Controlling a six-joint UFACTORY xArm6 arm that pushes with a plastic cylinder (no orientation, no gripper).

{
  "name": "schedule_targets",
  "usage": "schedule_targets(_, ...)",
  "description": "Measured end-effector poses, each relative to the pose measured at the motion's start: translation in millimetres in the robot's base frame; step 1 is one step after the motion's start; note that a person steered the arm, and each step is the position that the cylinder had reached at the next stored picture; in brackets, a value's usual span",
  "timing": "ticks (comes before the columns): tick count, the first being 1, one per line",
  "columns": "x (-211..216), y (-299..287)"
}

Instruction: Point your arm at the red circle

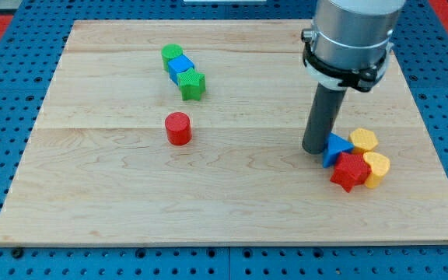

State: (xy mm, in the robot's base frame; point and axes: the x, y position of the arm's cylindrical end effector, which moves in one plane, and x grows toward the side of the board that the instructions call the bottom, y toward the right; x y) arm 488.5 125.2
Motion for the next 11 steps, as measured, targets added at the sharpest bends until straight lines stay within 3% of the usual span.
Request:
schedule_targets(2,-7.5,1.1)
schedule_targets(5,10.1,-143.8)
schedule_targets(7,-6.4,-241.8)
schedule_targets(9,-37.1,-243.9)
schedule_targets(11,-34.1,-221.2)
